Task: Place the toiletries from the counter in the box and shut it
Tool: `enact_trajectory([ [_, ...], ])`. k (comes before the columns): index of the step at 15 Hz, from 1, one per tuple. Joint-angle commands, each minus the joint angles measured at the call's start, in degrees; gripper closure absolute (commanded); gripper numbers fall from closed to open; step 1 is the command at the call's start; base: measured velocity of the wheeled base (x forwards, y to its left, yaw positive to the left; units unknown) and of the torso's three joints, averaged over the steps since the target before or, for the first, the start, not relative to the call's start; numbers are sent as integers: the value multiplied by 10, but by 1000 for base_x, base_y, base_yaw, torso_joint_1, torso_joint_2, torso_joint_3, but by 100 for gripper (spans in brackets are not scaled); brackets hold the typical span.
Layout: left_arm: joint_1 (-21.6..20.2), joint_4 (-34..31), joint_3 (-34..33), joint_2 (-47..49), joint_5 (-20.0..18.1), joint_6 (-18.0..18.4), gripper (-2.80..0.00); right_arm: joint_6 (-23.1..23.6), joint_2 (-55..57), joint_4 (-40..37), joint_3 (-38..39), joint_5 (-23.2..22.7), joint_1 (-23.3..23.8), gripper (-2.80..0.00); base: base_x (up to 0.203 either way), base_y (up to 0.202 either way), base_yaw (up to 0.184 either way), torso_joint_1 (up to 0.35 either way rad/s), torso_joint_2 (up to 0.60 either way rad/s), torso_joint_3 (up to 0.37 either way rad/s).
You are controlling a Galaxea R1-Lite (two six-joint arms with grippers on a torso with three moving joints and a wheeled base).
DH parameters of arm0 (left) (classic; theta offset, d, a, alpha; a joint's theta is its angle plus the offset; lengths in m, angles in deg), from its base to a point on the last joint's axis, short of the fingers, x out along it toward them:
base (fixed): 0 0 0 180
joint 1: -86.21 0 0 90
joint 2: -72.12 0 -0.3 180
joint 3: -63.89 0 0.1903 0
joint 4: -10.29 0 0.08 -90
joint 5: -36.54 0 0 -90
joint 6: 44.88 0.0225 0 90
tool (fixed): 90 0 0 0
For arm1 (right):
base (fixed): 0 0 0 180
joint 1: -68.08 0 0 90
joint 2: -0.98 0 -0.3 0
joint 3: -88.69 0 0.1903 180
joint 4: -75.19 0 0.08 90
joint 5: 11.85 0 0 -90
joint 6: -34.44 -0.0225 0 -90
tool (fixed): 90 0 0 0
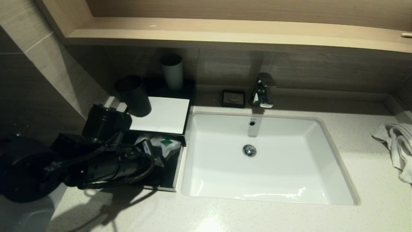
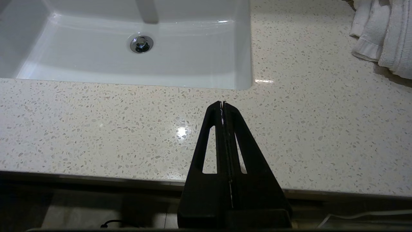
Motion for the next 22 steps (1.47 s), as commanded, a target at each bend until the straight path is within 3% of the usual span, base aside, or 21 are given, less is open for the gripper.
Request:
enact_trajectory([
  [1, 0, 1, -1, -7, 1, -2, -280, 0, 0, 0, 0, 0, 0, 0, 0, 0, 0, 0, 0, 0],
  [9, -1, 1, 3, -38, 7, 8, -280, 0, 0, 0, 0, 0, 0, 0, 0, 0, 0, 0, 0, 0],
  [10, -1, 1, 3, -38, 9, 14, 0, 0, 0, 0, 0, 0, 0, 0, 0, 0, 0, 0, 0, 0],
  [19, -4, 23, 6, -33, 12, 100, 0, 0, 0, 0, 0, 0, 0, 0, 0, 0, 0, 0, 0, 0],
  [22, -4, 38, 3, -17, 39, 127, 0, 0, 0, 0, 0, 0, 0, 0, 0, 0, 0, 0, 0, 0],
])
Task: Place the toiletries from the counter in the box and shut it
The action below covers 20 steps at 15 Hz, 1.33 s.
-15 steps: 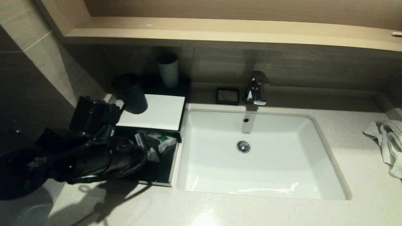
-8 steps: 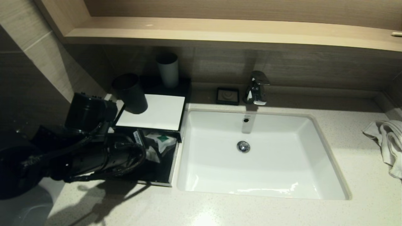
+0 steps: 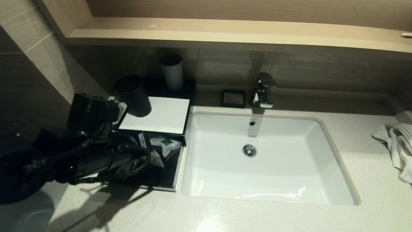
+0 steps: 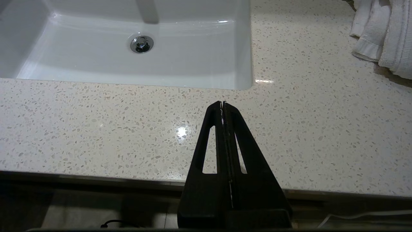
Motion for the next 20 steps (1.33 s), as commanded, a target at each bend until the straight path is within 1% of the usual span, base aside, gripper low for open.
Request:
enact_trajectory([
  [1, -1, 6, -1, 18, 19, 14, 0, 0, 0, 0, 0, 0, 0, 0, 0, 0, 0, 0, 0, 0],
  [3, -2, 10, -3, 25, 24, 21, 0, 0, 0, 0, 0, 0, 0, 0, 0, 0, 0, 0, 0, 0],
  [15, -2, 10, -18, 15, 24, 21, 0, 0, 0, 0, 0, 0, 0, 0, 0, 0, 0, 0, 0, 0],
  [20, -2, 11, -45, 15, 24, 21, 0, 0, 0, 0, 0, 0, 0, 0, 0, 0, 0, 0, 0, 0],
])
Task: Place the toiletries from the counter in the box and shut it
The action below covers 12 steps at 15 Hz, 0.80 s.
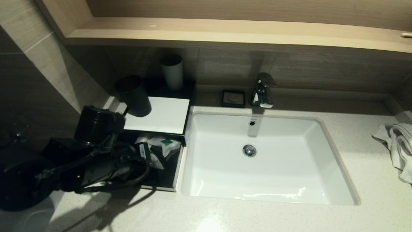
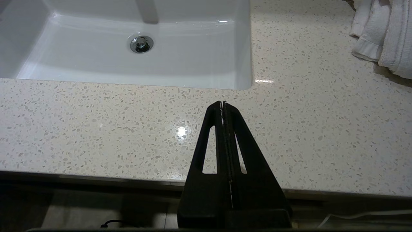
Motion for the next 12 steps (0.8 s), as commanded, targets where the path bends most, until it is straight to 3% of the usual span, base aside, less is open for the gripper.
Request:
enact_trajectory([
  [1, 0, 1, -14, 0, 1, -2, 0, 0, 0, 0, 0, 0, 1, 0, 0, 0, 0, 0, 0, 0],
  [12, 0, 32, -37, 0, 1, -1, 0, 0, 0, 0, 0, 0, 0, 0, 0, 0, 0, 0, 0, 0],
])
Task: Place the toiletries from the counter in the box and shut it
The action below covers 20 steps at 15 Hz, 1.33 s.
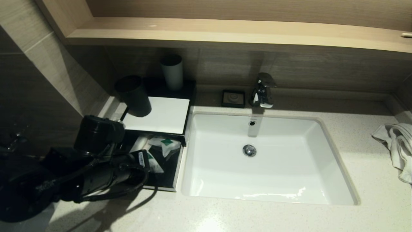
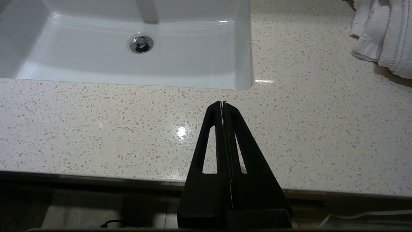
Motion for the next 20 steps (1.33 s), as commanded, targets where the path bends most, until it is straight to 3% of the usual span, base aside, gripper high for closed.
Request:
enact_trajectory([
  [1, 0, 1, 4, -5, 1, -2, 0, 0, 0, 0, 0, 0, 1, 0, 0, 0, 0, 0, 0, 0],
  [6, 0, 1, 4, -55, 1, 1, 0, 0, 0, 0, 0, 0, 0, 0, 0, 0, 0, 0, 0, 0],
  [9, -13, 1, 4, -89, 2, 22, 0, 0, 0, 0, 0, 0, 0, 0, 0, 0, 0, 0, 0, 0],
  [15, -184, 1, 5, -97, -9, 111, 0, 0, 0, 0, 0, 0, 0, 0, 0, 0, 0, 0, 0, 0],
  [20, -255, 1, -12, -87, -82, 171, 0, 0, 0, 0, 0, 0, 0, 0, 0, 0, 0, 0, 0, 0],
])
